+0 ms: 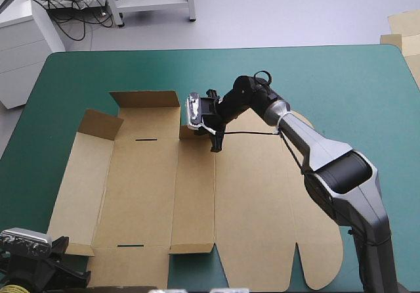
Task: Fold the box
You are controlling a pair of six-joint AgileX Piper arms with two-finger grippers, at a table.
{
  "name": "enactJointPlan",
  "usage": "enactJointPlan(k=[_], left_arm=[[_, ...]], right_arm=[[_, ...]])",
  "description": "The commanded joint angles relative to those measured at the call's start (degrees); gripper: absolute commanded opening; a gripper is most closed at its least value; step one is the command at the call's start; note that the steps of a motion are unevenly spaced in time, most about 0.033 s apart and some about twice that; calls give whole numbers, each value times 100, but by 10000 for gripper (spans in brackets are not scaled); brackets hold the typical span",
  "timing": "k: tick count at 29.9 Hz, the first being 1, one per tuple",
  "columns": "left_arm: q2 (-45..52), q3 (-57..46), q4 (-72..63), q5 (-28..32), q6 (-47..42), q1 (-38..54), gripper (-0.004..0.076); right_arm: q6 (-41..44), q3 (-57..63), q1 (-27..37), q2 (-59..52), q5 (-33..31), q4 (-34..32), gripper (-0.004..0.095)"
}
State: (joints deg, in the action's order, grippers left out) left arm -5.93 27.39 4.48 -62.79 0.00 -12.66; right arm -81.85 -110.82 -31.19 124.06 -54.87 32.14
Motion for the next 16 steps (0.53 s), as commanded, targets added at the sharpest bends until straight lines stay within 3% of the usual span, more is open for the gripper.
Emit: enactJointPlan(k=[1, 16], left_arm=[[-88, 137, 23, 358, -54, -2, -10], [-88, 137, 23, 358, -54, -2, -10]], right_arm=[[-24, -189, -28, -355, 349, 254, -20], [506, -189, -18, -355, 1205, 243, -20]])
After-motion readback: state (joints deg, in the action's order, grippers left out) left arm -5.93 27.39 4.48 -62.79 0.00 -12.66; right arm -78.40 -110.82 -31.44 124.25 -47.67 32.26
